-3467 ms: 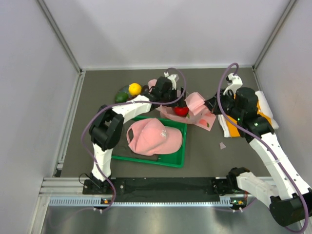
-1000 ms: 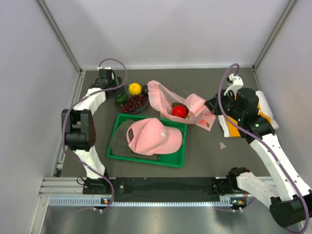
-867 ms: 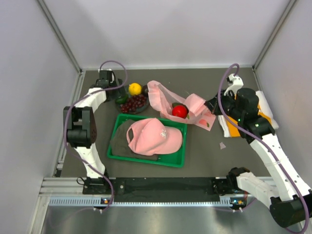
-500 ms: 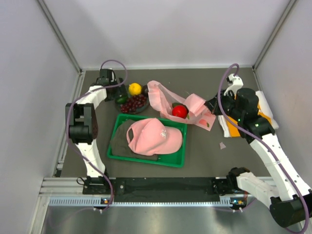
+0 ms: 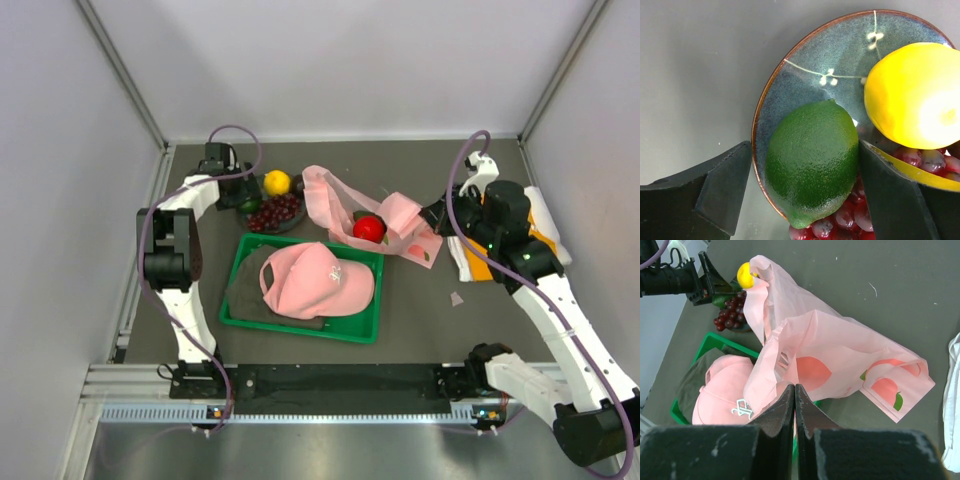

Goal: Place the fruits into the plastic bag
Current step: Pick up the fake fruit from the plate.

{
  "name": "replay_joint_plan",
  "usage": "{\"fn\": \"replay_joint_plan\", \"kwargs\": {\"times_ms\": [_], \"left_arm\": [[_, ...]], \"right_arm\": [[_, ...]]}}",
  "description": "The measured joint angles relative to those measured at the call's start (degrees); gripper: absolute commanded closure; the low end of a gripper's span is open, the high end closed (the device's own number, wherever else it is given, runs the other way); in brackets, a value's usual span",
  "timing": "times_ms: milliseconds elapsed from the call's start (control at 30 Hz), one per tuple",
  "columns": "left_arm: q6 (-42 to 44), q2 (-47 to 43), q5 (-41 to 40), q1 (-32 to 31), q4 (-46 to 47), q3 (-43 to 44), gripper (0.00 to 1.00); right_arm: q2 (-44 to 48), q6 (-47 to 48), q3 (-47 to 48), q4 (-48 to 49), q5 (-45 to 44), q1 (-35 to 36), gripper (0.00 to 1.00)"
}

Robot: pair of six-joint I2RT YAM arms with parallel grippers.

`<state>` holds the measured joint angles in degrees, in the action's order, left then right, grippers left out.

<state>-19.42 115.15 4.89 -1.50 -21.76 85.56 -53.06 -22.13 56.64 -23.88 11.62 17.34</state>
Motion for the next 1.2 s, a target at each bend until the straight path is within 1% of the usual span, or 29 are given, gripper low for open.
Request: {"fn": "replay_joint_plan", "kwargs": {"times_ms": [67,233,433,467,500,567,833,1200], "left_arm": [[0.0,0.0,-0.1,0.0,0.0,0.0,0.21],[-0.1,0.2,-1.4,0.3,-0.6,0.0,0.22],[-0.4,0.2,-1.8,0.3,-1.1,-0.2,0.26],[-0.4,0.2,-1.8,0.3,-1.1,-0.2,0.32],[-0.4,0.2,-1.8,0.3,-1.1,-0.3,0.35],[-0.4,0.2,-1.9,0.3,-1.2,-0.3,0.45],[-1.0,-1.2,-1.7,0.4,-0.9,-2.1,0.46],[-1.3,-11.1,-3.4,0.4,-2.5,-5.0,0.47]], "right_arm": [[0.0,0.0,0.0,0.0,0.0,0.0,1.00],[0.0,0.0,0.0,0.0,0.0,0.0,1.00],[0.0,0.0,0.0,-0.2,-0.2,0.0,1.00],[0.0,0.0,0.0,-0.2,-0.2,0.0,1.00],[0.0,0.0,0.0,-0.2,-0.2,0.0,1.00],[0.0,0.0,0.0,-0.2,-0.2,0.0,1.00],[0.1,0.0,0.0,-0.2,-0.2,0.0,1.00],[0.2,0.0,0.0,-0.2,-0.2,0.0,1.00]]}}
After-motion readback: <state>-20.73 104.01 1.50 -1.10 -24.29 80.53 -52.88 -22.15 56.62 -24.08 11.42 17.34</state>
